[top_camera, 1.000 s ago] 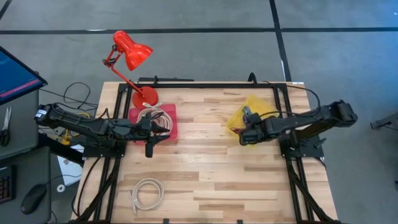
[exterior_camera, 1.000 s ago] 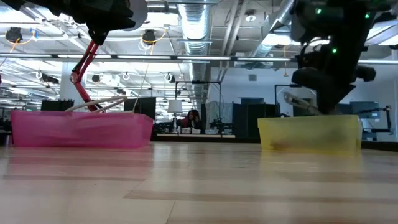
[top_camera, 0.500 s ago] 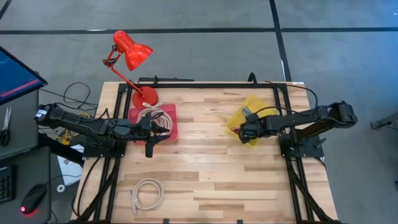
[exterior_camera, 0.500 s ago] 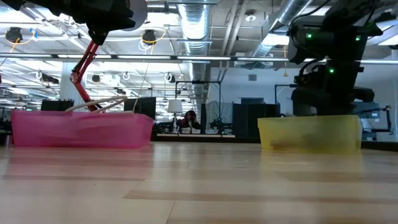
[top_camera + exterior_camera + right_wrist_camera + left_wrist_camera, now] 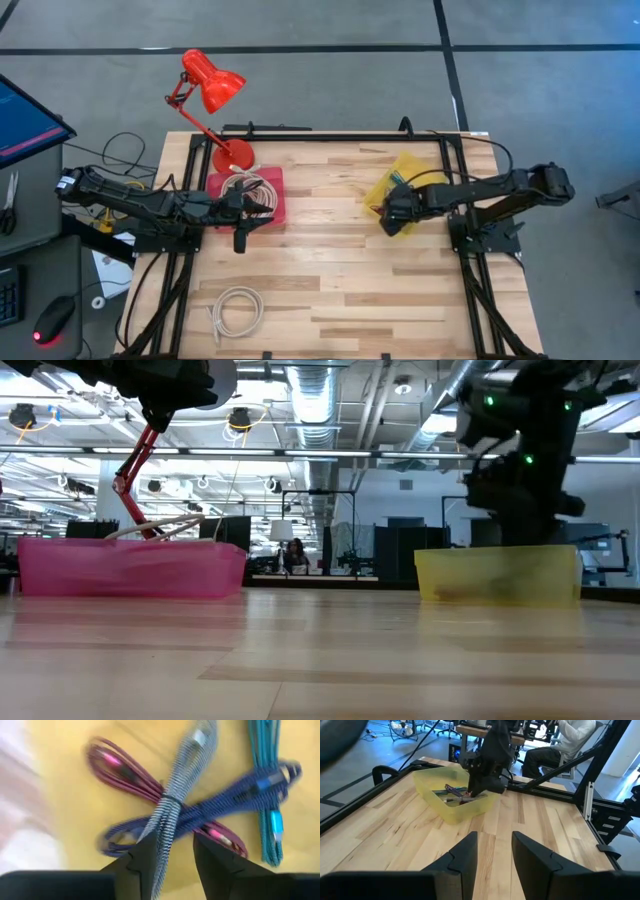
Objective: Pick & Place USB Port
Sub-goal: Put the brown USB cable into the pink bin
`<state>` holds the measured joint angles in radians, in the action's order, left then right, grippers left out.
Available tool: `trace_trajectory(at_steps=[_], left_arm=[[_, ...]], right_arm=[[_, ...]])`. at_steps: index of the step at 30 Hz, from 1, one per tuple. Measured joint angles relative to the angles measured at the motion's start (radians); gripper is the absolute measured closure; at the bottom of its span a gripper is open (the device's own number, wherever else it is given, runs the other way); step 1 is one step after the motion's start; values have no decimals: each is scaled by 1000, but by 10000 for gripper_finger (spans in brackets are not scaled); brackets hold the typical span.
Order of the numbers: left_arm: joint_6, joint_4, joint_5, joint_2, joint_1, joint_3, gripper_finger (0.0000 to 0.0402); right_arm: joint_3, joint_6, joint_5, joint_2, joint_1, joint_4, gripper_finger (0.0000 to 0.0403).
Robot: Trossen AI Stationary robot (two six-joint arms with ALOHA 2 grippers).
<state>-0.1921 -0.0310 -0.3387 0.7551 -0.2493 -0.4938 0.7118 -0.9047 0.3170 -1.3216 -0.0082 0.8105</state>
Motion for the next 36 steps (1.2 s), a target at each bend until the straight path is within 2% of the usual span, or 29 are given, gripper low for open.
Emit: trace_trajectory(at_steps=[11,14,17,28,36], left_arm=[[0,1,0,0,0,0,282],[0,3,0,0,0,0,282],[0,22,0,0,0,0,282],[35,68,0,0,0,0,282],[31,68,0,0,0,0,282]], right_arm=[[210,213,25,0,24,105,283],[253,323,54,3,55,107,283],[265,411,138,31,111,99,285],[264,399,436,230,397,58,330],[222,408,615,257,594,18,344]])
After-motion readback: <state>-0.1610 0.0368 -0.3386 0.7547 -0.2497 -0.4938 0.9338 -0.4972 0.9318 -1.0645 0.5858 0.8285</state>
